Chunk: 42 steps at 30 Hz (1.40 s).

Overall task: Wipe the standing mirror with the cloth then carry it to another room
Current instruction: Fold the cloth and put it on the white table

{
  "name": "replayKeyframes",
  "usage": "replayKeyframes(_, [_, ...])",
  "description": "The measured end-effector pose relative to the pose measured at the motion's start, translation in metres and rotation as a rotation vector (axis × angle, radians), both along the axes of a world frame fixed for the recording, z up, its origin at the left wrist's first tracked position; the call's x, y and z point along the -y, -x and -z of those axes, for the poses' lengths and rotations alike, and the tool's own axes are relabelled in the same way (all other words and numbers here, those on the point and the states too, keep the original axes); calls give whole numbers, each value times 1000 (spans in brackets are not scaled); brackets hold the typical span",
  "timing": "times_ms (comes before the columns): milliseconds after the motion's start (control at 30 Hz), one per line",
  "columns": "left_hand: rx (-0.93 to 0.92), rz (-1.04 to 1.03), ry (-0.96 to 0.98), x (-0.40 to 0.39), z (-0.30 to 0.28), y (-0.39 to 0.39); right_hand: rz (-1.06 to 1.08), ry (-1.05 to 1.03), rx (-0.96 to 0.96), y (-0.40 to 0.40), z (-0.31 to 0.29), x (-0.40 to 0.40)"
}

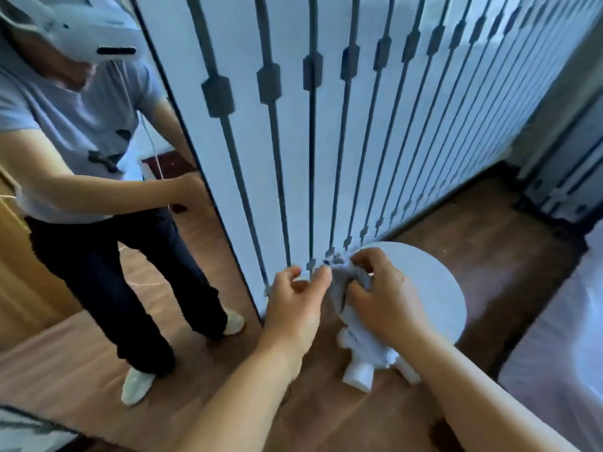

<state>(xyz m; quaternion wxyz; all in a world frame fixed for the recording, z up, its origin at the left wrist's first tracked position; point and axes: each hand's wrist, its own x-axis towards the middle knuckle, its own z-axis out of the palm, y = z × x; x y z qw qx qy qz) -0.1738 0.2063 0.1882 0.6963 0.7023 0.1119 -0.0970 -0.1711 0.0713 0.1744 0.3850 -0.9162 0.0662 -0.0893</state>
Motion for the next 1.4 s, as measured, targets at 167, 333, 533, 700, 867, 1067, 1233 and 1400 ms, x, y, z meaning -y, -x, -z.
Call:
replayKeyframes(167, [-119, 123, 37, 84, -36, -22, 76, 26, 7, -7, -26, 67])
replayKeyframes(333, [-128, 178, -138, 135, -13, -47, 118, 55, -17, -17, -5, 115])
replayKeyframes(533, [-135, 247, -166, 156, 25, -98, 210, 39, 7, -50, 36, 134])
replayKeyframes(700, [-218, 244, -149, 168, 63, -144, 336, 104, -59, -95, 93, 145])
replayKeyframes(867, [-226, 263, -186, 172, 100, -175, 196, 327, -422, -132, 166, 157])
replayKeyframes(1067, [-163, 263, -184, 171, 103, -198, 20, 290, -727, -154, 193, 163])
replayKeyframes(1233, [14, 233, -85, 180, 53, -200, 318, -61, -252, -177, 117, 154])
replayKeyframes(1400, [323, 142, -20, 168, -51, -186, 432, -241, 245, -178, -26, 138])
